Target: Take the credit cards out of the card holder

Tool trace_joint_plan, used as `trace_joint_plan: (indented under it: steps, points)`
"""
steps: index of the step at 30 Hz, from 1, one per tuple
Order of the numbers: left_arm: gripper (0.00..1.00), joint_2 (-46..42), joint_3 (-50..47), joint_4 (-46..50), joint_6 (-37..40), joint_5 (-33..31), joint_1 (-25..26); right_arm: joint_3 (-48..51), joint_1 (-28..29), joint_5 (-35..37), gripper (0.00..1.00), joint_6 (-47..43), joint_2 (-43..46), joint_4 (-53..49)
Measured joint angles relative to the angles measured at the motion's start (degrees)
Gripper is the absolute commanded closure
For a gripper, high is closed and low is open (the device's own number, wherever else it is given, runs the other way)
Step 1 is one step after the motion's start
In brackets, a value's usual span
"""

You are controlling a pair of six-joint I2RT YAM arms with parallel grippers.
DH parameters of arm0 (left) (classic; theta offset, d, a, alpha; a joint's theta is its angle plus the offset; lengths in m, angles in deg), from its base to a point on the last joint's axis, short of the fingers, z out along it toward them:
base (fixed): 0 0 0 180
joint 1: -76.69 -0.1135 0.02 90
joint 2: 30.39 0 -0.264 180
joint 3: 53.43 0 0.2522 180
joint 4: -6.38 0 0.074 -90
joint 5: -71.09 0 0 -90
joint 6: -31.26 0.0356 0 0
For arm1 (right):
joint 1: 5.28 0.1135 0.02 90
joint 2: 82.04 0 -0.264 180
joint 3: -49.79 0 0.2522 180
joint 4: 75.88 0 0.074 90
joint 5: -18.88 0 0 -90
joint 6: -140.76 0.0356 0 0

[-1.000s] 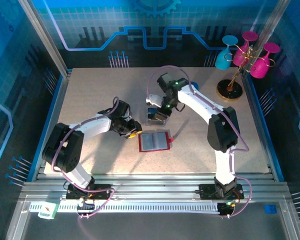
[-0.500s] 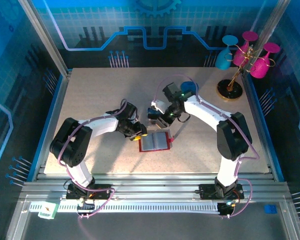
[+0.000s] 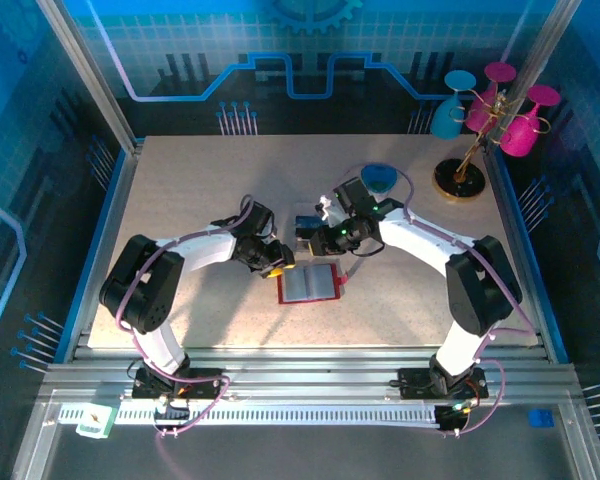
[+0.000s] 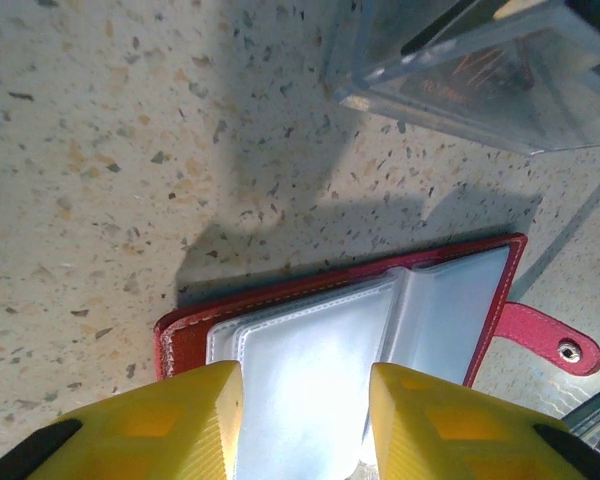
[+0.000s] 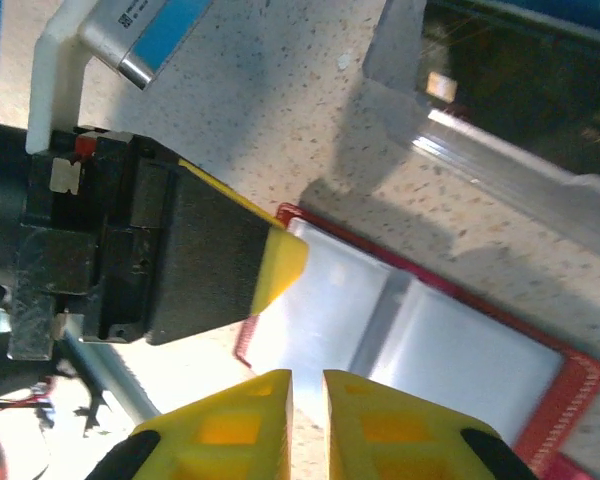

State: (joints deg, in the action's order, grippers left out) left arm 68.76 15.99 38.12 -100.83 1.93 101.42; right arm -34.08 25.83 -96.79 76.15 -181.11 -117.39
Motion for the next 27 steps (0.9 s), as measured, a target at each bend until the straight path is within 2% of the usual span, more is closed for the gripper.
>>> trace_joint_plan:
  steps: [6,12,15,27]
  points:
    - [0.71,-2.5,-3.0,-0.7,-1.1,0.0,-0.9,2.0,0.0,-5.0,0.85,7.4,-2.9,3.1]
    - [0.89,-3.4,-7.0,-2.8,-2.8,0.1,-1.4,3.3,0.1,-7.6,0.84,10.9,-4.6,4.9]
    - [0.94,-3.4,-8.7,-4.2,-3.2,0.5,-1.4,3.3,0.3,-8.0,0.84,11.3,-6.4,5.4]
    - [0.97,-4.1,-10.9,-6.3,-3.5,1.1,-1.4,2.0,3.1,-9.4,0.85,12.0,-11.8,5.4]
